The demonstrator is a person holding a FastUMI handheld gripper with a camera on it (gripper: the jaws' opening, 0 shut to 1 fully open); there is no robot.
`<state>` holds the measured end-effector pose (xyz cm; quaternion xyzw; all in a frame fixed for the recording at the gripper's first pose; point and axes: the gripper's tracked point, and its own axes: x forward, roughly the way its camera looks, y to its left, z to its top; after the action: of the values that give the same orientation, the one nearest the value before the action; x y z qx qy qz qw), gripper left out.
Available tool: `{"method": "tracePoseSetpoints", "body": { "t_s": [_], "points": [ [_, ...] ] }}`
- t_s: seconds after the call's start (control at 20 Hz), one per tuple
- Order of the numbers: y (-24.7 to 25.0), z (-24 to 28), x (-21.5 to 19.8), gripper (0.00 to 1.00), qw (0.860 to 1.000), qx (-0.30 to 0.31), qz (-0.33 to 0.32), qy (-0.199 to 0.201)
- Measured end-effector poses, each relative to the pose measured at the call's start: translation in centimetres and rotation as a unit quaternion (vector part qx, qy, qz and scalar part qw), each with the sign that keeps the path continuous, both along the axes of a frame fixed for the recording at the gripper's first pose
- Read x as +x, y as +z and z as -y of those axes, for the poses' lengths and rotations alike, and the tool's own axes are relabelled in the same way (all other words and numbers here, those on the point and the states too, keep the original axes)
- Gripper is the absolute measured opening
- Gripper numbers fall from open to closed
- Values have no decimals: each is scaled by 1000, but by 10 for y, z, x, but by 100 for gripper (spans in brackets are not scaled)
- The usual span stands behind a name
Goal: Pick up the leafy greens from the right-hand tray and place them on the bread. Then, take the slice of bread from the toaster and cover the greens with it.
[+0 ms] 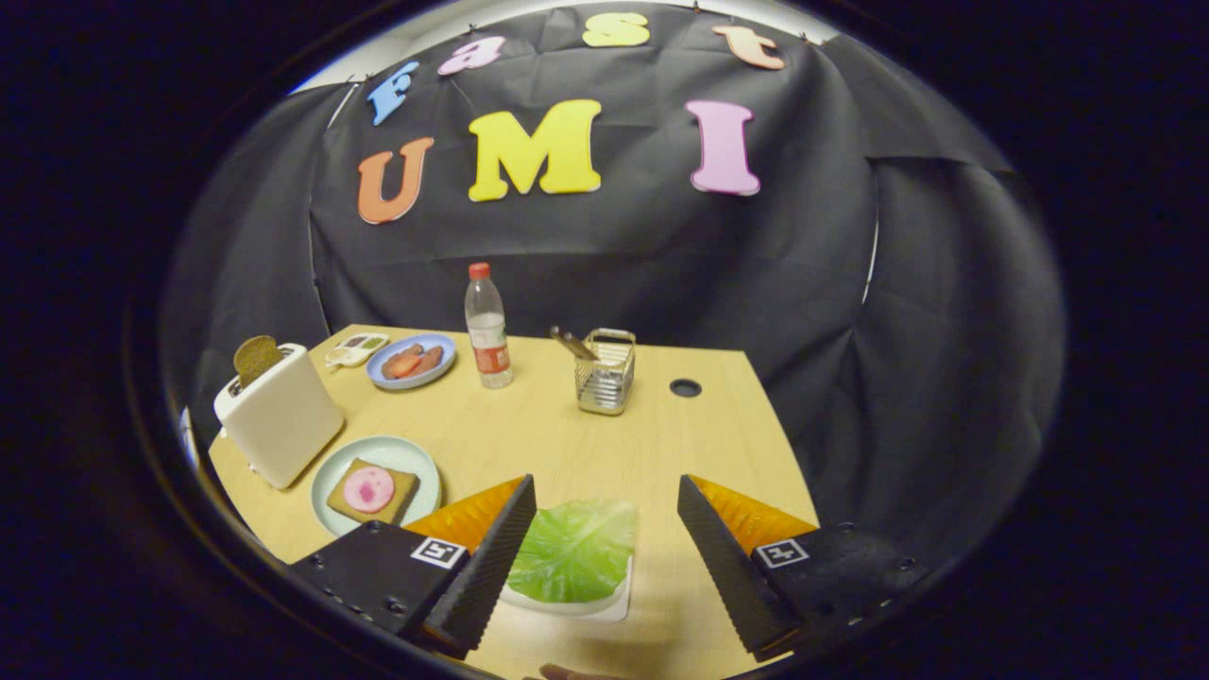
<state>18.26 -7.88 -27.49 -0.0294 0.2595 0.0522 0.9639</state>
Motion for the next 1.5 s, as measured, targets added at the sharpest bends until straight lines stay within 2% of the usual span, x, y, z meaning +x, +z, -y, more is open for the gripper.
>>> {"method": "tracePoseSetpoints", "body": {
  "t_s": [0.2, 0.45, 0.6, 0.65, 0.8, 0.85, 1.0, 1.2, 1.3, 1.5],
  "points": [
    [-57, 7, 31, 95, 998, 9, -64, 0],
    [-103, 20, 44, 93, 991, 9, -130, -11],
    [-111, 18, 43, 75, 989, 9, -150, -4],
    [-109, 14, 42, 73, 989, 12, -150, 0],
    [-105, 8, 41, 44, 989, 4, -150, 14],
    [-104, 7, 40, 40, 988, 5, -151, 17],
    [-103, 8, 40, 17, 988, 4, -155, 12],
    [-109, 7, 35, 17, 984, 4, -179, 15],
    [-112, 4, 36, 0, 983, 15, -184, 12],
    [-90, -7, 28, 0, 987, 21, -161, 19]
  ]
}}
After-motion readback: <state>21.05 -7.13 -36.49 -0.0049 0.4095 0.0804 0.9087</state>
